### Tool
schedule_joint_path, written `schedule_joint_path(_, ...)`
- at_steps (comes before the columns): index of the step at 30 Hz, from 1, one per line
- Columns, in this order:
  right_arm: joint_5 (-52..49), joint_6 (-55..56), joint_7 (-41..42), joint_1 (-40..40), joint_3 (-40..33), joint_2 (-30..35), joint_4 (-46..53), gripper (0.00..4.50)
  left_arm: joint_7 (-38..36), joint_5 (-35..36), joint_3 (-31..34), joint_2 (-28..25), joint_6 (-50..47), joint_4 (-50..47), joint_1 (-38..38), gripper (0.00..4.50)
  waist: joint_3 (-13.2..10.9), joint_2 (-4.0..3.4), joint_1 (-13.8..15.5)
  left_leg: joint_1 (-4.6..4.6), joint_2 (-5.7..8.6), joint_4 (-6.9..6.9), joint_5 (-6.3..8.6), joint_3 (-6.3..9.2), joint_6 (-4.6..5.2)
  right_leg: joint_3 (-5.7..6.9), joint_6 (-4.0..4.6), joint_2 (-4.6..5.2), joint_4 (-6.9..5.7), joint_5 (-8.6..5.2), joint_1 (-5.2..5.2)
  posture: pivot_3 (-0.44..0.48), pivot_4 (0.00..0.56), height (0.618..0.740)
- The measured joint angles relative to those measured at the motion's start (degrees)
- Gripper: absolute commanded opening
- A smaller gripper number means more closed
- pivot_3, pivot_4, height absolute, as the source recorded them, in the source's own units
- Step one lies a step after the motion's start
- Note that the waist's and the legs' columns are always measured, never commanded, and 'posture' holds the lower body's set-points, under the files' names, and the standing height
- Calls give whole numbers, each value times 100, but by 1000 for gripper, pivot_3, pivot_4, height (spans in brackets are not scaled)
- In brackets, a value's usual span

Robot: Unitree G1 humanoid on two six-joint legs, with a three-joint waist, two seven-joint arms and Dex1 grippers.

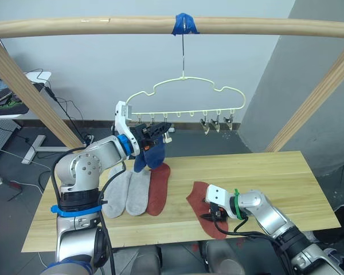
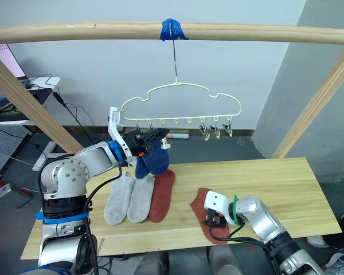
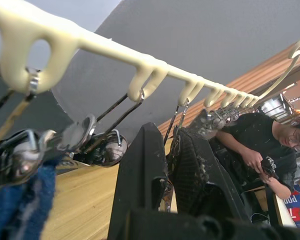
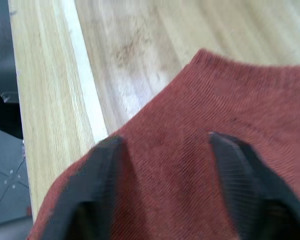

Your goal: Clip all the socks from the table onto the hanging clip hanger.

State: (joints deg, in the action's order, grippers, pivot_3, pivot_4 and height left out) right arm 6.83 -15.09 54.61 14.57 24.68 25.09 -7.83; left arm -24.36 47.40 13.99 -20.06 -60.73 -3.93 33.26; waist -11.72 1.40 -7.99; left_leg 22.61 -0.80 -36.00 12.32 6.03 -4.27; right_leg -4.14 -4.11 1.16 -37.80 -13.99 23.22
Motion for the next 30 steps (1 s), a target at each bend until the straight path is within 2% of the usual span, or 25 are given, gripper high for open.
schedule_joint_path(1, -67, -82, -6, 9, -76, -6, 126, 4306, 0, 0, 0, 0, 2, 0, -1, 214, 0, 0, 0, 0, 0, 0, 0, 0, 0, 0, 0, 0, 0, 0, 0, -120, 167, 740)
schedule_joint_path(2, -125, -134, -43, 34, -139, -26, 215, 4447, 0, 0, 2, -3, 8, 0, -5, 214, 0, 0, 0, -1, 0, 0, 0, 1, 0, 1, 0, 0, 0, 0, 0, -119, 168, 740)
schedule_joint_path(6, -118, -166, -302, 250, -193, -232, 120, 4447, 0, -5, -6, -1, 30, 0, -4, 214, 0, 0, 3, -1, 0, 0, 0, 1, 0, 1, 0, -1, -1, 0, 0, -119, 170, 740)
schedule_joint_path(20, 295, 246, -877, 543, 21, -545, -1264, 4447, -1, -17, -79, -10, 92, 1, -2, 214, 0, 1, 4, 6, 0, 1, 0, -1, 0, 0, 1, 0, 4, 0, 4, -113, 175, 740)
schedule_joint_path(24, 363, 474, -911, 640, 50, -564, -1487, 3564, 1, -18, -85, -8, 93, 1, 2, 214, 0, 1, 2, 1, 0, 1, 0, -1, 0, 0, 1, 0, 3, 0, 1, -110, 175, 740)
schedule_joint_path(30, 423, 662, -897, 647, 137, -550, -1521, 1435, 3, -19, -85, -8, 94, 2, 4, 214, 0, 1, 5, 0, 0, 0, 0, 0, 0, 0, 0, 0, 3, 0, -1, -110, 175, 740)
